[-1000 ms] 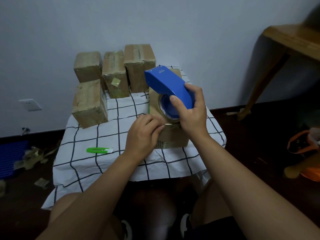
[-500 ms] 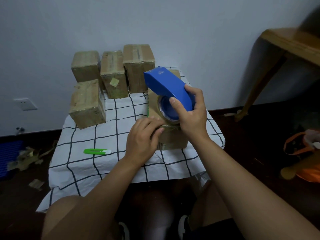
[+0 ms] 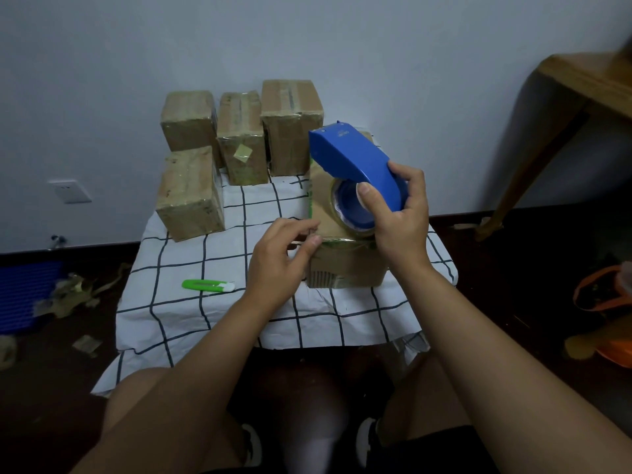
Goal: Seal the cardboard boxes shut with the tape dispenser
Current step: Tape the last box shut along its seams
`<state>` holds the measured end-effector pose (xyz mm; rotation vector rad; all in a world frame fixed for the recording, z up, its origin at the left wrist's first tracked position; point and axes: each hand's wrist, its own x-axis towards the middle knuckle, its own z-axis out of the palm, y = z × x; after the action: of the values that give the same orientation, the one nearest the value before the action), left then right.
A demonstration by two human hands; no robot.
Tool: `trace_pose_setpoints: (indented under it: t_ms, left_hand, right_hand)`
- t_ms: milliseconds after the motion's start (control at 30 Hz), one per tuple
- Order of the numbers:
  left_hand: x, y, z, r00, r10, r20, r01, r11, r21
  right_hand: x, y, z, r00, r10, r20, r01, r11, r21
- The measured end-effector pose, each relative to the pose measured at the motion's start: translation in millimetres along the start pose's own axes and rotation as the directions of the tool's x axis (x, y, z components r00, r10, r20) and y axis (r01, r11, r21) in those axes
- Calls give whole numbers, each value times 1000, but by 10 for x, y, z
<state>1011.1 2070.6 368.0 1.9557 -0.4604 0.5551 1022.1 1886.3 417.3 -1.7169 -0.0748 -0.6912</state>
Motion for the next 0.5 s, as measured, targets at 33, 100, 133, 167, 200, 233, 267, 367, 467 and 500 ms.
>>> trace_pose_setpoints:
  t_ms: [33,100,133,167,200,233,267,367,467,500]
  left_hand:
    - [6,-11,-6,1000,13,13,-13,1000,13]
    - [22,-41,-11,998,53,36,-55,996,64]
    - [32,-54,-7,996,78,45,-82,993,89]
    - [39,-66,-7,994,100,51,-105,989,104]
    - [39,-73,-16,992,110,55,-115,988,105]
    - [41,-79,-25,992,109,59,-115,989,97]
    - [39,-87,-34,992,106,64,-111,990,90]
    - [6,-104,-9,991,114,66,-121,987,108]
    - [-3,-103,18,991,118,61,-124,988,97]
    - [0,-97,10,993,95,68,-100,993,66]
  right_hand:
    - [-3,-2,1,1000,-2,-2,2,1000,-2]
    - [-6,4,5,1000,0,-2,0,1000,-6]
    - [-3,7,6,1000,2,-1,-2,1000,-5]
    - [0,6,9,1000,6,0,-6,1000,-3]
    - [0,4,9,1000,7,-1,-7,1000,-1]
    - [-1,2,9,1000,5,-5,-5,1000,3]
    - [-4,3,7,1000,4,-8,-4,1000,6]
    - [-21,-8,9,1000,3,-7,-3,1000,2]
    - [-18,-33,14,1000,10,-6,-10,1000,-1]
    - [-16,-41,12,1000,10,-4,-10,1000,-1]
